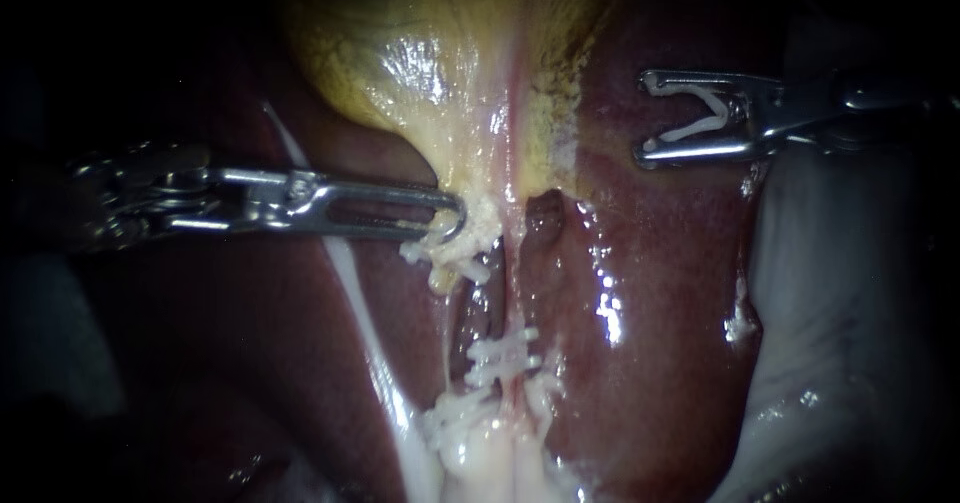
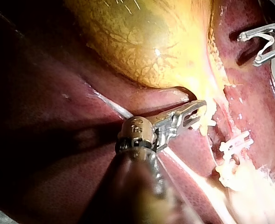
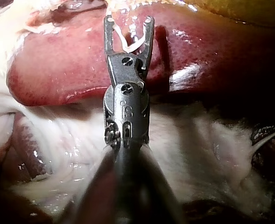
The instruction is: Clipping third clip right tube
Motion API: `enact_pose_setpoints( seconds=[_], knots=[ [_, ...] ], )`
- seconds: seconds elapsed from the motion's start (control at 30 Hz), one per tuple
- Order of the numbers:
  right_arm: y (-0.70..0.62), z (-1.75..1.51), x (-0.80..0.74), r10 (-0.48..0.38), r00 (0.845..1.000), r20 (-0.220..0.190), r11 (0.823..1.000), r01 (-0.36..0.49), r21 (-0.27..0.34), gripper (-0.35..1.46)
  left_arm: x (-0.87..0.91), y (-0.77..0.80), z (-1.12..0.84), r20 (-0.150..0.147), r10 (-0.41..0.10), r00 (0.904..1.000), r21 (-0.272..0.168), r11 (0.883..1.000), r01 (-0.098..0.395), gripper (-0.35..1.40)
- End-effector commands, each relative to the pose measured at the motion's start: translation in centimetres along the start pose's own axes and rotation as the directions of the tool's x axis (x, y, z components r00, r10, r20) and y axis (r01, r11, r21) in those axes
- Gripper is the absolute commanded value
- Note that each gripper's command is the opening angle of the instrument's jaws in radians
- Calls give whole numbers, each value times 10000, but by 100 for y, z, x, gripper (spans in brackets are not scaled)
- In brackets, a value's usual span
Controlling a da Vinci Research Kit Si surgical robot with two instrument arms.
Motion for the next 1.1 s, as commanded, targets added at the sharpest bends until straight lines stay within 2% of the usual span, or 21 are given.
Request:
enact_pose_setpoints(
  seconds=[0.03, 0.17, 0.43, 0.7, 1.1],
  knots=[
    [0, 0, 0, 1, 10000, 1, 10000, -1, 0, 49, 0, 0, 0, -5, 3, 10000, 4, 10000, -3, -35],
    [0, 0, 0, 61, 10000, -1, 10000, -61, -2, 49, -1, 1, -7, -41, 5, 10000, 47, 10000, -5, -35],
    [0, 0, 0, 121, 9999, -2, 9999, -121, -3, 49, -14, -7, -50, 0, -81, 10000, -53, 10000, 81, -35],
    [0, 0, 0, 180, 9998, -3, 9998, -180, -4, 49, -31, -24, -91, 389, -247, 9989, -75, 9997, 250, -35],
    [-5, 3, 1, 534, 9986, -9, 9986, -534, -55, 49, -32, -26, -97, 447, -277, 9986, -102, 9995, 282, -35]
  ],
)
